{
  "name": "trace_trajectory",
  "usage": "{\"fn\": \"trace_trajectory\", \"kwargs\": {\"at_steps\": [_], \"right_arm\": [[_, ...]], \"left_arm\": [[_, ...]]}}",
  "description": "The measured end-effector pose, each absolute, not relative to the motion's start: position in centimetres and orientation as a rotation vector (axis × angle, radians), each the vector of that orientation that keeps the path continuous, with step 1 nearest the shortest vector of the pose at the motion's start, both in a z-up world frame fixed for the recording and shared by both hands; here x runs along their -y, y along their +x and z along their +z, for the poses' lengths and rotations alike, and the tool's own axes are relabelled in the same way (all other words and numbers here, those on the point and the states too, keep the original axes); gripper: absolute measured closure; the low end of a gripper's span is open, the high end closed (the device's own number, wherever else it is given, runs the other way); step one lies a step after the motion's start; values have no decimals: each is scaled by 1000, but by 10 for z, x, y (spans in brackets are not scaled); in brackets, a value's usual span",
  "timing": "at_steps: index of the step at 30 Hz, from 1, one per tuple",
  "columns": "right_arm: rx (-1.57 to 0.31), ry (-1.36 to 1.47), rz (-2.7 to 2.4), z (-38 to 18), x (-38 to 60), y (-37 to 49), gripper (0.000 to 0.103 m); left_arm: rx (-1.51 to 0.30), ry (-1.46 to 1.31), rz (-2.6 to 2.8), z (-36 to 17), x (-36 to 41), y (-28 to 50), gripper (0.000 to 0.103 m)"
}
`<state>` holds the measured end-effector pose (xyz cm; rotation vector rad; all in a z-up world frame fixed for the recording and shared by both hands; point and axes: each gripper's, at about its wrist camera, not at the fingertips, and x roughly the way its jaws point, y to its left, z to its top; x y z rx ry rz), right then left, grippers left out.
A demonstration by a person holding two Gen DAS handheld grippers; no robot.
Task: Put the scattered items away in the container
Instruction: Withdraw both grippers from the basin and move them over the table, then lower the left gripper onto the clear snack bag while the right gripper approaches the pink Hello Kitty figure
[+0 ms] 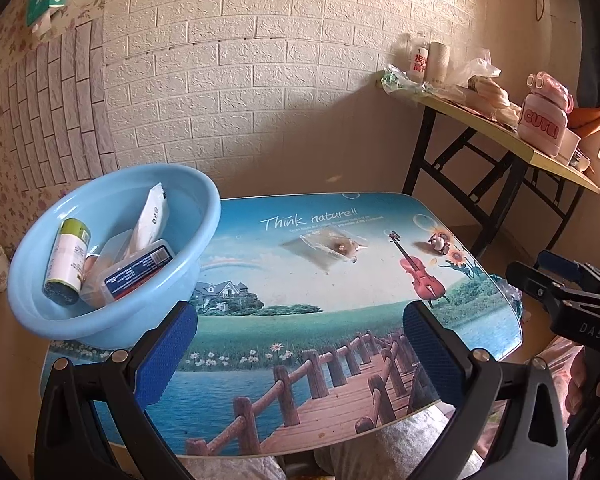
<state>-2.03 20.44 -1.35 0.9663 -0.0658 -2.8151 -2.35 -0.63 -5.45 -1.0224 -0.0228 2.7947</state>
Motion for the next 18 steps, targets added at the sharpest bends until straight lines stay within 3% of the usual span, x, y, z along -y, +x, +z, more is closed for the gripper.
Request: {"fn": "trace_trajectory", "kwargs": {"at_steps": [6,11,14,16,18], "right_arm": [[-124,918,-2770,-14,-205,-29,12],[-183,893,-2705,-23,-214,-48,27],[-203,896,-2674,-31,-222,-63,28],[-216,891,-2650,-34,-228,-72,38],[-203,895,-2608,-38,-233,-83,41]], "left_arm": [[-70,-1000,2759,-61,-9,-42,0],[-157,-997,2724,-68,-25,-65,0],[-192,-995,2706,-71,-33,-77,0],[-215,-997,2686,-75,-38,-85,0],[-241,-1006,2668,-79,-43,-95,0]]}}
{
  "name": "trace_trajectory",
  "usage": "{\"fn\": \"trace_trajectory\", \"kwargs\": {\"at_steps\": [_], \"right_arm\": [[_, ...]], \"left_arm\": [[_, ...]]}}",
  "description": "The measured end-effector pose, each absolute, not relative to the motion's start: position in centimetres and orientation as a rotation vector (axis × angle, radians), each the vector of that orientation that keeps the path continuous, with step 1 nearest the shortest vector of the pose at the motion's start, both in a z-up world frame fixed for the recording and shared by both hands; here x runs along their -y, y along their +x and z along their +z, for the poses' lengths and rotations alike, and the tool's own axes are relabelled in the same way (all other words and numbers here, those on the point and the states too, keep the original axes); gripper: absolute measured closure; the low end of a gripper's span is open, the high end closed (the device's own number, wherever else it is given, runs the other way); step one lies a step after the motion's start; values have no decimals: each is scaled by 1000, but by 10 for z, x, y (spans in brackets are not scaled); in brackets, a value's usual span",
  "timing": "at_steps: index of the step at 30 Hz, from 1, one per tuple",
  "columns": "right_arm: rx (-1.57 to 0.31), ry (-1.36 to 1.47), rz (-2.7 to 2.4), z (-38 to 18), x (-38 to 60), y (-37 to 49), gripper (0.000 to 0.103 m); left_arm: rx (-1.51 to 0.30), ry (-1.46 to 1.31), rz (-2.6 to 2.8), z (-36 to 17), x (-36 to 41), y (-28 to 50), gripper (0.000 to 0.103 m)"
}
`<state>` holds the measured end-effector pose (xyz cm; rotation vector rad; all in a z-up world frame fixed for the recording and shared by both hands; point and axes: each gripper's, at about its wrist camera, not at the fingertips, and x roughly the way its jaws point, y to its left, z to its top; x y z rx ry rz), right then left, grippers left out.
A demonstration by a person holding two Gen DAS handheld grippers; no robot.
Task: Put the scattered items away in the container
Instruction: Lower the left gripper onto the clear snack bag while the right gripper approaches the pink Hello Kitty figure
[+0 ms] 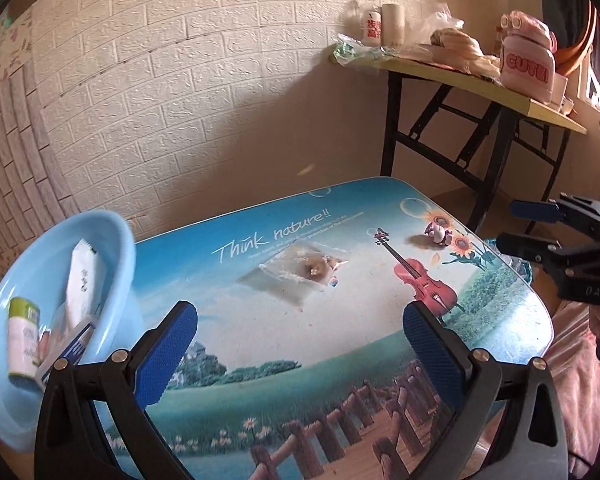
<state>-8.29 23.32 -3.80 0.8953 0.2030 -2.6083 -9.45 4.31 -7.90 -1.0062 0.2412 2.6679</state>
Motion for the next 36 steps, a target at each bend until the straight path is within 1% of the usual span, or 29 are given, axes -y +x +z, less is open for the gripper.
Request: {"fn": "trace_trajectory", "kwargs": {"at_steps": [7,12,16,21,32,36], "right_arm": [[-259,907,-2530,-54,-234,-112,45],[-277,950,-2465,-70,-233,-129,55],[-281,973,-2455,-80,-236,-143,55],[-266,987,-2442,-86,-240,-158,55],[-296,995,-2397,-97,-232,-177,55],[-309,1005,-2380,-99,-229,-180,55]], "left_arm": [[-310,-1045,2621,-94,-58,-126,0],[-326,-1080,2568,-105,-66,-147,0],[-352,-1076,2538,-111,-72,-161,0],[-339,-1116,2504,-120,-73,-181,0],[-317,-1177,2462,-137,-72,-207,0],[-349,-1187,2441,-142,-75,-210,0]]}}
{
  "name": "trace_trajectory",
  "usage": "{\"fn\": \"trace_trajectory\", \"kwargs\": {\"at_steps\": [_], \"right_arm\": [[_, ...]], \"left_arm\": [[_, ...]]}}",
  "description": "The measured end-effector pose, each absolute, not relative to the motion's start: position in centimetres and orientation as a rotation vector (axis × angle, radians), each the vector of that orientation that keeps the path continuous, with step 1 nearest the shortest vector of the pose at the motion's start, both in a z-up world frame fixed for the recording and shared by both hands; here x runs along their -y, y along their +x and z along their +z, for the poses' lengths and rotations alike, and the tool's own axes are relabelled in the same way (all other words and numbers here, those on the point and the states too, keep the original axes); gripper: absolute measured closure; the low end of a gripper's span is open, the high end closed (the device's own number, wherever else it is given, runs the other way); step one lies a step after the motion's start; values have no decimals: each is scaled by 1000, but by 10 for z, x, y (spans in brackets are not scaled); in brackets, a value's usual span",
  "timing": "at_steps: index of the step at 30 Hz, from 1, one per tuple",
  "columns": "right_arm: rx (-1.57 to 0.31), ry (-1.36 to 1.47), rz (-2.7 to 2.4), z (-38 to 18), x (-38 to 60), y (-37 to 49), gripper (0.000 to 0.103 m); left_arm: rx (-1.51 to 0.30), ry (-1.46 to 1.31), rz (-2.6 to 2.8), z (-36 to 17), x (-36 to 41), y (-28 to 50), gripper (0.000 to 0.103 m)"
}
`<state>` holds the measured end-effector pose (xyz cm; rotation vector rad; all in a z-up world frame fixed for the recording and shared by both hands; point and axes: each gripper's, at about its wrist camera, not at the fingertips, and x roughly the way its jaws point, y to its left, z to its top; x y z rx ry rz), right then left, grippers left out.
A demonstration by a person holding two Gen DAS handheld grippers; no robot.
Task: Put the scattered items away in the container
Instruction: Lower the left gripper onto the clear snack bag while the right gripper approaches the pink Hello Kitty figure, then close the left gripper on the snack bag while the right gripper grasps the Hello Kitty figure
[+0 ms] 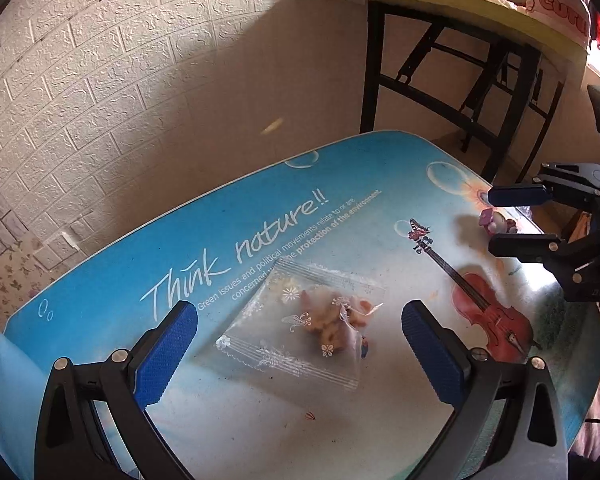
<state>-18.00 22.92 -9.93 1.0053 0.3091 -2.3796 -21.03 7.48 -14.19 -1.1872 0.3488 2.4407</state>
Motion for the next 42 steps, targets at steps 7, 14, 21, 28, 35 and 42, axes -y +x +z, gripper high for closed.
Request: {"fn": "trace_trajectory", "kwargs": {"at_steps": [7,14,21,28,35,42], "right_arm": [[-313,1037,-2369,-104,-230,-183,55],[-324,1050,-2360,-106,-227,-186,55],[-305,1043,-2344,-107,-227,-184,70],[-284,1043,-2349,-106,-228,-182,77],[-247,1075,-2373,-104,-231,-170,77],[-200,1071,-2407,-92,-227,-141,77]], "left_arm": [[-325,-1225,2399,-146,-75,-219,5],[-283,-1248,2381,-149,-72,-221,25],[-288,-1216,2369,-147,-72,-217,37],[-302,-1186,2381,-142,-73,-210,37],[-274,-1179,2387,-135,-66,-188,37],[-238,-1157,2433,-124,-54,-151,37]]}}
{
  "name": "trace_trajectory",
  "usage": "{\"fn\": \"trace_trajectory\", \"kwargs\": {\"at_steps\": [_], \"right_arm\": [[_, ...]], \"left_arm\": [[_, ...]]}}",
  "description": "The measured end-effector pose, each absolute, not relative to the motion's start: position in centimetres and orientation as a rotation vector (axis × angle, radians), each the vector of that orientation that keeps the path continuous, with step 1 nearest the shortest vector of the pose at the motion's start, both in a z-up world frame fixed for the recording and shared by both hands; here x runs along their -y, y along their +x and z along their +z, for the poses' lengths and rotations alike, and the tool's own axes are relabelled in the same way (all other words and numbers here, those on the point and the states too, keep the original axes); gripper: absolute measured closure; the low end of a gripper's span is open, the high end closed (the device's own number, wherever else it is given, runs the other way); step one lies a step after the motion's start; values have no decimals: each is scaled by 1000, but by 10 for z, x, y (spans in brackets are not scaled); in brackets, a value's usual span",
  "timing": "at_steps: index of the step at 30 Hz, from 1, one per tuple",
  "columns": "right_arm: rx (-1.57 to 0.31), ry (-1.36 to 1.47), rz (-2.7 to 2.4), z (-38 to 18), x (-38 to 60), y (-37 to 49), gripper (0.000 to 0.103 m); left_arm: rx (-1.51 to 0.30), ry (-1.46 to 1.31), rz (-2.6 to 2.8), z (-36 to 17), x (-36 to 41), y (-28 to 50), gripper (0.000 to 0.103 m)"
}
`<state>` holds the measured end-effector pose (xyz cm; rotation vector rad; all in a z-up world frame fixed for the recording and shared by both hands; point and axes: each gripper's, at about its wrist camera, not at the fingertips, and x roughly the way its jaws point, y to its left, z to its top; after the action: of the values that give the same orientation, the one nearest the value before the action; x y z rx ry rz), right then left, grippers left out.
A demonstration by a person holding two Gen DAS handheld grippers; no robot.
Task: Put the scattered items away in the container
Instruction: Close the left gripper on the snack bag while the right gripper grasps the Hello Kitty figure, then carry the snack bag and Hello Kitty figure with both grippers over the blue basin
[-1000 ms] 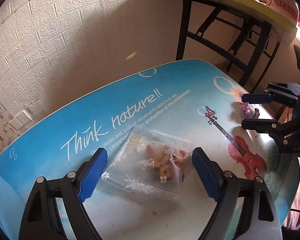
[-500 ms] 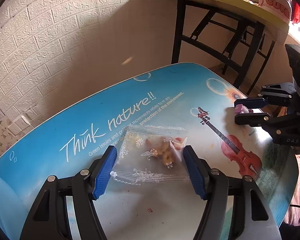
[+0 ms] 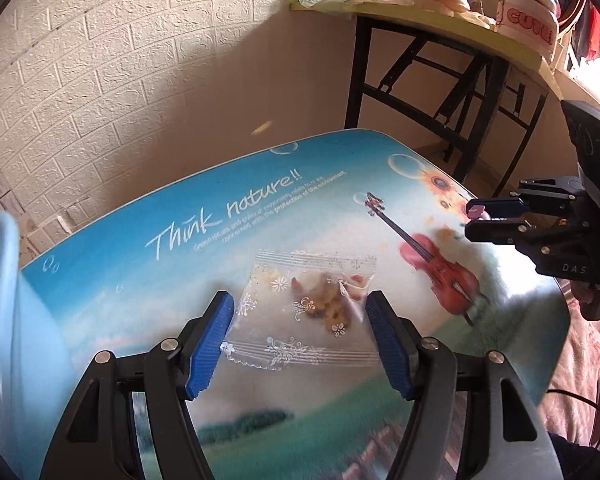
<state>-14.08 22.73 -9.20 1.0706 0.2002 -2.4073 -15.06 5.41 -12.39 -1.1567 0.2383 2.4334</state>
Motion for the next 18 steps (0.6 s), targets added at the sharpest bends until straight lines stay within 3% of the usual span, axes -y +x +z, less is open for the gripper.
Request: {"fn": "trace_trajectory", "kwargs": {"at_steps": [18], "right_arm": [[-101,1085,-2450,-69,-165,-71,77]], "left_arm": [[-20,-1113,2496,-108,3,-56,37]]}}
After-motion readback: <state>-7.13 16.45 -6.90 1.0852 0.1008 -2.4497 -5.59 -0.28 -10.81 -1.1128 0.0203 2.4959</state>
